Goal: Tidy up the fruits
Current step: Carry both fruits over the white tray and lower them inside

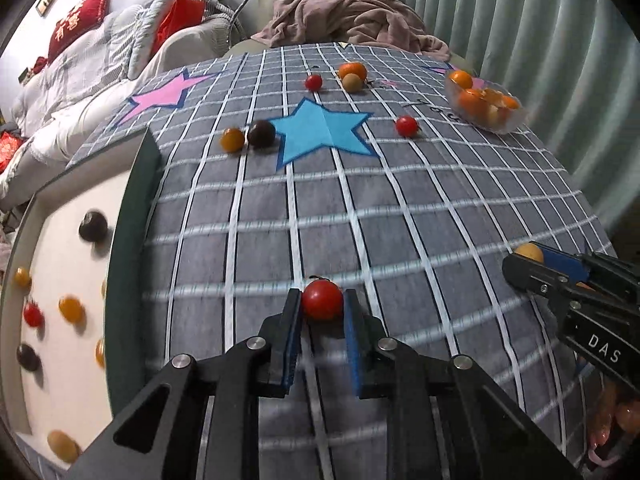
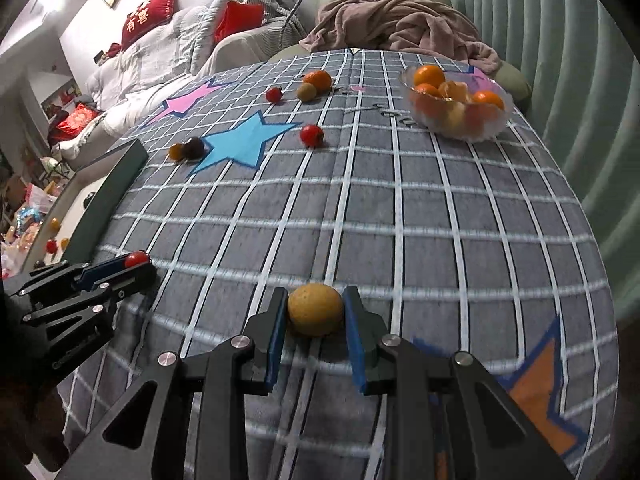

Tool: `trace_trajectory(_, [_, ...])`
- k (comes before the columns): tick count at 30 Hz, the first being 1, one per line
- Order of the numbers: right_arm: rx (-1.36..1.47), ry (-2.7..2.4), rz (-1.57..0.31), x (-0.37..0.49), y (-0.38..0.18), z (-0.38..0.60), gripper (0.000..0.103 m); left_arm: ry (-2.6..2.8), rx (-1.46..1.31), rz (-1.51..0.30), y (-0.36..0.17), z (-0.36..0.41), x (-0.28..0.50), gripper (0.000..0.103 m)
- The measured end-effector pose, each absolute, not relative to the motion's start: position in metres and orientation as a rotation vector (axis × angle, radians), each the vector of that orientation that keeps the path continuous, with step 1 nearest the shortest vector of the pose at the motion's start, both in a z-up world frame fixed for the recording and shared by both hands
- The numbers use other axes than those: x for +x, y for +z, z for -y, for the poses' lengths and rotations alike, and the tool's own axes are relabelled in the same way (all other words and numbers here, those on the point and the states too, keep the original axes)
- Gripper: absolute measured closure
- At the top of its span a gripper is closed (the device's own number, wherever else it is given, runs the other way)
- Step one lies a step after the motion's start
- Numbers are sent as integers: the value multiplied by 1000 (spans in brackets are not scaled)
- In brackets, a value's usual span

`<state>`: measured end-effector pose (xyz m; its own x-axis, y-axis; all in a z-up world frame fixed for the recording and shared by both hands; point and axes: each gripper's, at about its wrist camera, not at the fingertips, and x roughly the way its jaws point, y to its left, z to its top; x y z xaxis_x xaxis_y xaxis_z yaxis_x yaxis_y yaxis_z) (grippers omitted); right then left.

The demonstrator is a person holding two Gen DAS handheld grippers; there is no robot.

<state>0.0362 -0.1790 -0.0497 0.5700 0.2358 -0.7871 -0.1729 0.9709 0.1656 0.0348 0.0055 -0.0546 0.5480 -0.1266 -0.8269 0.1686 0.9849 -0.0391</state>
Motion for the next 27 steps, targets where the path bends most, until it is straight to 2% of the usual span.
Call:
trace_trajectory(14, [124,240,-958,4,-42,179,73,-182,-18,-1005,-47,-25,4,81])
trace_trajectory(27, [89,287,-931,-3,-8,147,73,-184,-46,-955,-13,-47,-16,81])
